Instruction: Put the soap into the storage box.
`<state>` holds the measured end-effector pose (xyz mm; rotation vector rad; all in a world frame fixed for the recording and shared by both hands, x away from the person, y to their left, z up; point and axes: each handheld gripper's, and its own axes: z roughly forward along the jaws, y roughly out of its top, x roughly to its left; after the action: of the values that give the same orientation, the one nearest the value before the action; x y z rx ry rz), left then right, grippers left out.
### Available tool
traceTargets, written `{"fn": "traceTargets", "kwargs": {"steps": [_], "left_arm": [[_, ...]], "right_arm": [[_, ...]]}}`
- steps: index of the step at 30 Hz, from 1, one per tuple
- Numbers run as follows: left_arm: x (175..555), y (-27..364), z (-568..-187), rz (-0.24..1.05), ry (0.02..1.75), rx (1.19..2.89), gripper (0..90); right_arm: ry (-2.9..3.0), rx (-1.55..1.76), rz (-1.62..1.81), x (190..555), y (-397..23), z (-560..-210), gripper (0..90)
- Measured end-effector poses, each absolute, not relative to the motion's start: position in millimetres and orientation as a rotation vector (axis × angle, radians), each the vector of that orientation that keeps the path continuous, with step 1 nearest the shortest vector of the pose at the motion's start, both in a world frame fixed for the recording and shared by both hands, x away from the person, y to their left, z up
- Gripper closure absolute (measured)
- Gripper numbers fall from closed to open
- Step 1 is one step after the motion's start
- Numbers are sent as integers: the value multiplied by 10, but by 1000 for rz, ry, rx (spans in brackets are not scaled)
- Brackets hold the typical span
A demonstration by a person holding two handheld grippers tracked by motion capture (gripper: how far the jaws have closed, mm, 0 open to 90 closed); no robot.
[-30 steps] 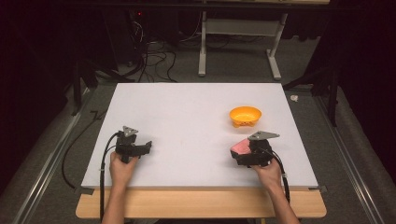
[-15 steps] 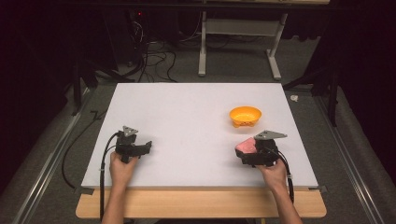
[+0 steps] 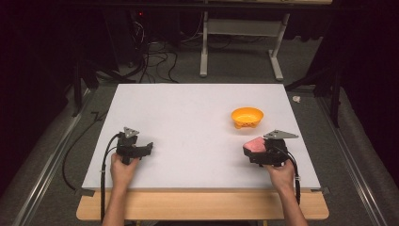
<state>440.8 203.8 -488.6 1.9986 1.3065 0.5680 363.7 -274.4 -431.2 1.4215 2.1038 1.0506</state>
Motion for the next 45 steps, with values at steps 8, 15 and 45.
{"fn": "traceTargets", "kwargs": {"steps": [8, 15, 45], "left_arm": [[4407, 2037, -4885, 566, 1308, 1998, 186], [4407, 2036, -4886, 566, 1308, 1997, 186], [4408, 2036, -4887, 567, 1307, 1996, 185]], "right_arm": [[2061, 1470, 1062, 3668, -2835, -4274, 136], [2038, 1488, 1070, 3705, -2876, -4238, 136], [2009, 1508, 1088, 3992, -2882, -3919, 136]]}}
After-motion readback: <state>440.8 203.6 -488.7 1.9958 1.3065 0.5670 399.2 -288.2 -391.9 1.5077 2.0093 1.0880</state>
